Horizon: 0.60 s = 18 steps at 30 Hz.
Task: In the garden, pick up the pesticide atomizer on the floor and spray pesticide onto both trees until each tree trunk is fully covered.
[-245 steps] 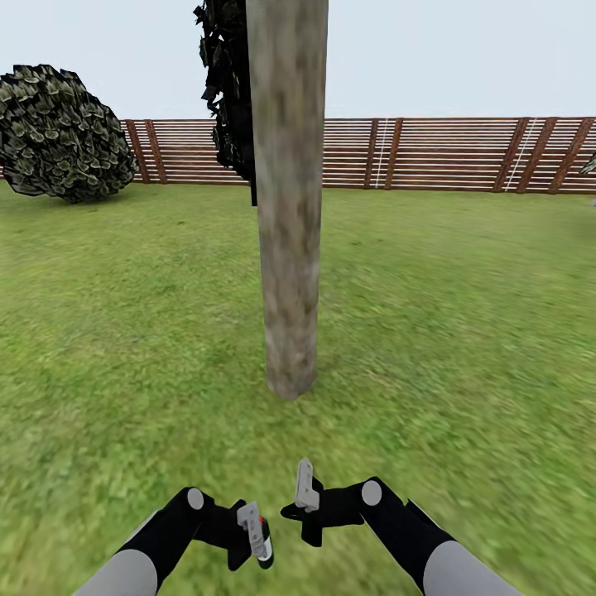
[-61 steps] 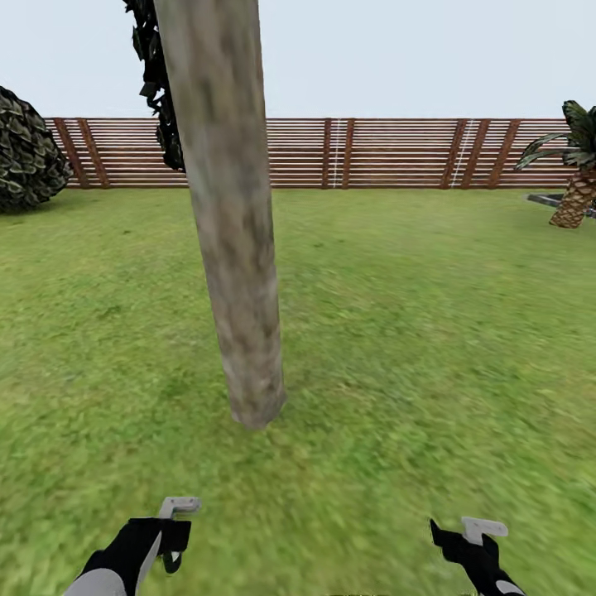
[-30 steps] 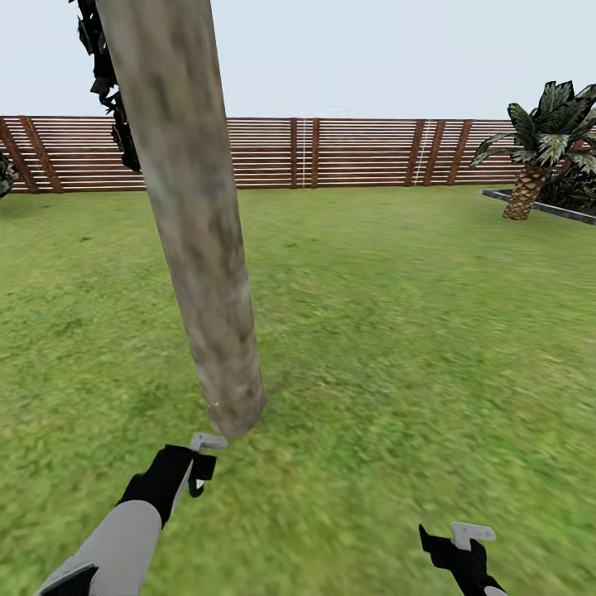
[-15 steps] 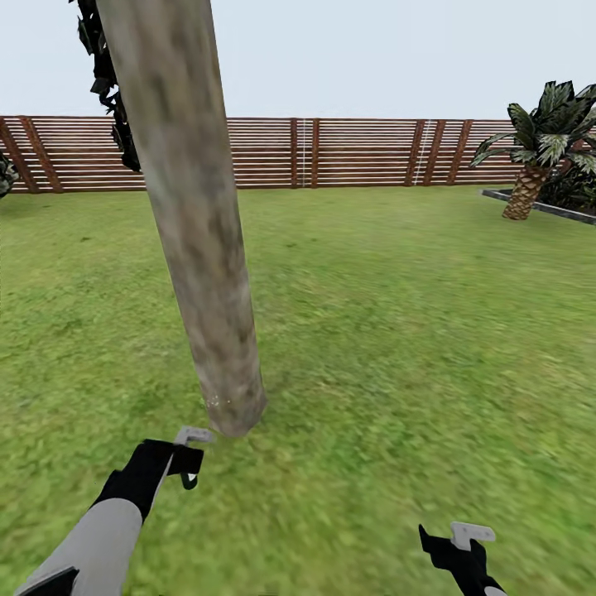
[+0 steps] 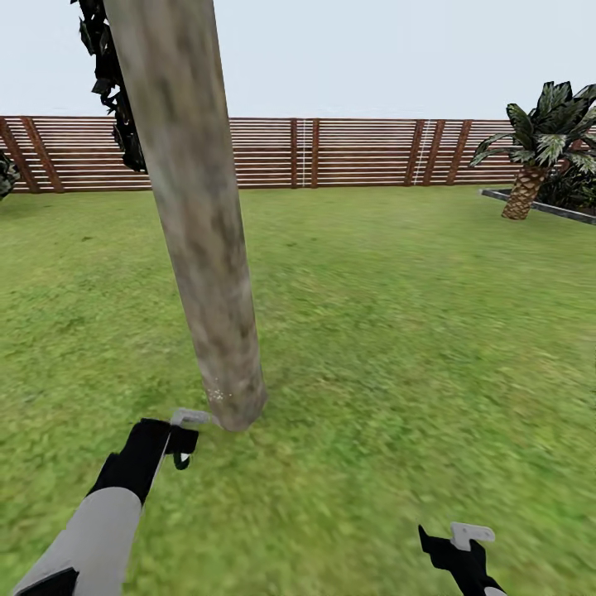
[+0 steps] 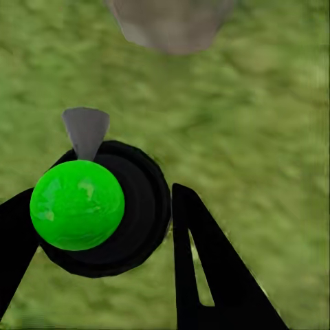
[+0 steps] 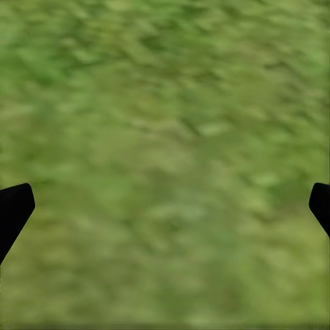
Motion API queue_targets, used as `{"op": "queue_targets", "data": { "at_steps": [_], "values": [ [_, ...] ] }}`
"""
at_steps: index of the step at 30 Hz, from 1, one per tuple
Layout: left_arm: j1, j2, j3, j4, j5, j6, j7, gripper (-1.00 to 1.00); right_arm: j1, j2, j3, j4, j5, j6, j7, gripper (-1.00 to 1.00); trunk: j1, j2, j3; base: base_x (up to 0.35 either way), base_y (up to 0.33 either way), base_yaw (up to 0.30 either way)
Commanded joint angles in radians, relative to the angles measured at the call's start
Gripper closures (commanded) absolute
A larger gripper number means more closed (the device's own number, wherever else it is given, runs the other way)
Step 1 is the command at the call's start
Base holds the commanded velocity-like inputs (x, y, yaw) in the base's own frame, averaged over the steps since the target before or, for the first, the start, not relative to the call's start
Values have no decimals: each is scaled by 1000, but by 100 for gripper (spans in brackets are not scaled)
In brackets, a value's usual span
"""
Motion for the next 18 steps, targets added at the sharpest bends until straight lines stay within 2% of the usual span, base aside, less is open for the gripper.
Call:
{"op": "queue_targets", "data": {
  "at_steps": [1,2,3,5,7,11,12,13,16,18],
  "values": [
    [2,13,0,-4,6,2,-1,100,0,0,0,0,0,0,0,-100,0,0,0,0,0,0],
    [3,26,0,-8,7,3,-2,100,0,0,0,0,0,0,0,-100,0,0,0,0,0,0],
    [3,28,0,-9,8,3,-4,100,0,0,0,0,0,0,0,-100,0,0,0,0,0,0],
    [2,29,-1,-9,6,2,-22,100,0,0,0,0,1,0,0,-100,0,0,0,0,0,0],
    [5,23,-13,-10,3,0,-73,100,0,0,0,0,1,0,0,-100,0,0,0,0,0,0],
    [6,6,-120,-12,5,4,-91,100,0,0,1,0,1,0,0,-100,0,0,0,0,0,0],
    [3,-7,-155,-20,8,6,-92,100,0,0,1,0,1,0,0,-100,0,0,0,0,0,0],
    [1,-16,-167,-26,9,7,-93,100,0,0,1,0,1,0,0,-100,0,0,0,0,0,0],
    [-1,-18,-177,-33,10,19,-93,100,0,0,1,0,1,0,0,-100,0,0,0,0,0,0],
    [-4,-3,-161,-36,13,29,-94,100,0,1,1,0,1,0,0,-100,0,0,0,0,0,0]
  ]
}}
